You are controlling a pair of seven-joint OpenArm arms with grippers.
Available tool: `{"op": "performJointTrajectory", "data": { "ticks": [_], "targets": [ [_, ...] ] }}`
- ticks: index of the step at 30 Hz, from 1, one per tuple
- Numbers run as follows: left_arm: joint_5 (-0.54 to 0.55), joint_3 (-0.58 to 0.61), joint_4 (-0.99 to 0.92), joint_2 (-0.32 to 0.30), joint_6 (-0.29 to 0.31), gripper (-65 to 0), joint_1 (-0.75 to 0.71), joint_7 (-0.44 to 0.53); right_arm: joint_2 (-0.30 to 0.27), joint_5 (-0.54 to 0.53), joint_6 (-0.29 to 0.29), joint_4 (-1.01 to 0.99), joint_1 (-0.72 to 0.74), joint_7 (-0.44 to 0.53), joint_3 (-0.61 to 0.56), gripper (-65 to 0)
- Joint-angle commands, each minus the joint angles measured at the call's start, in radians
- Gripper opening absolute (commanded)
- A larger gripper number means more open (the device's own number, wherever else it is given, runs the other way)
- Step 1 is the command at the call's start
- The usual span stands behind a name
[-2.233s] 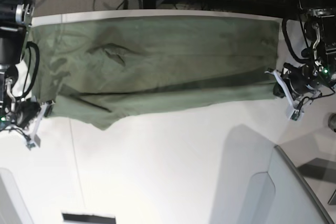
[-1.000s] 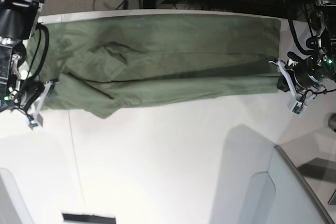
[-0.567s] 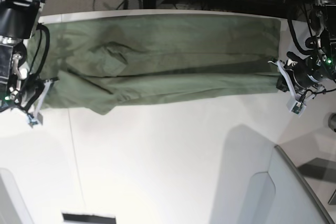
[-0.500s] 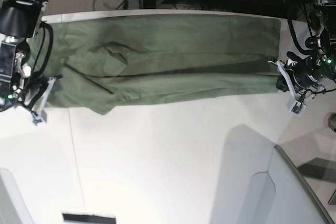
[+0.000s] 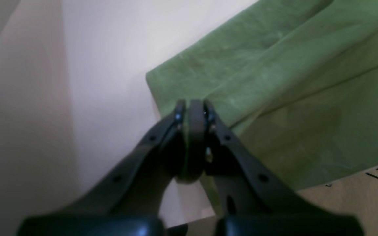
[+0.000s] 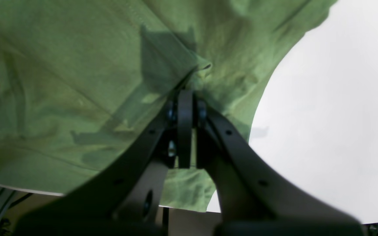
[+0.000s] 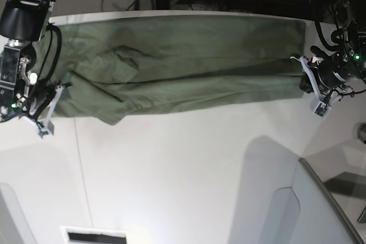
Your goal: Layout the t-shirt on the table in an organized manner, then fold the t-shirt properly
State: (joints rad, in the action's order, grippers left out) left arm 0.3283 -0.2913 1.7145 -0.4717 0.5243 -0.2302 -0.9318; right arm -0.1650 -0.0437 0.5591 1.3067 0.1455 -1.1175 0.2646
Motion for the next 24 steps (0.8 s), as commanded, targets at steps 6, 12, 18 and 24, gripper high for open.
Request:
{"op": "performJointTrajectory", "data": {
  "ticks": [6, 12, 18, 24],
  "targets": [
    [0.001, -0.006, 0.014, -0.025, -0.005, -65.0, 0.009, 0.015, -0.014, 0.0, 0.0, 0.014, 0.021, 0.012, 0.003, -65.0],
    [0.001, 0.004, 0.012, -0.02, -0.005, -65.0, 0.009, 0.017, -0.014, 0.0, 0.0, 0.014, 0.021, 0.012, 0.003, -65.0],
    [0.001, 0.004, -0.047, -0.02, -0.005, -65.0, 0.01, 0.02, -0.014, 0.0, 0.0, 0.014, 0.021, 0.012, 0.003, -65.0],
    [0.001, 0.02, -0.123, -0.019, -0.005, -65.0, 0.01, 0.073, -0.012, 0.0, 0.0, 0.014, 0.021, 0.01, 0.003, -65.0]
  ]
}}
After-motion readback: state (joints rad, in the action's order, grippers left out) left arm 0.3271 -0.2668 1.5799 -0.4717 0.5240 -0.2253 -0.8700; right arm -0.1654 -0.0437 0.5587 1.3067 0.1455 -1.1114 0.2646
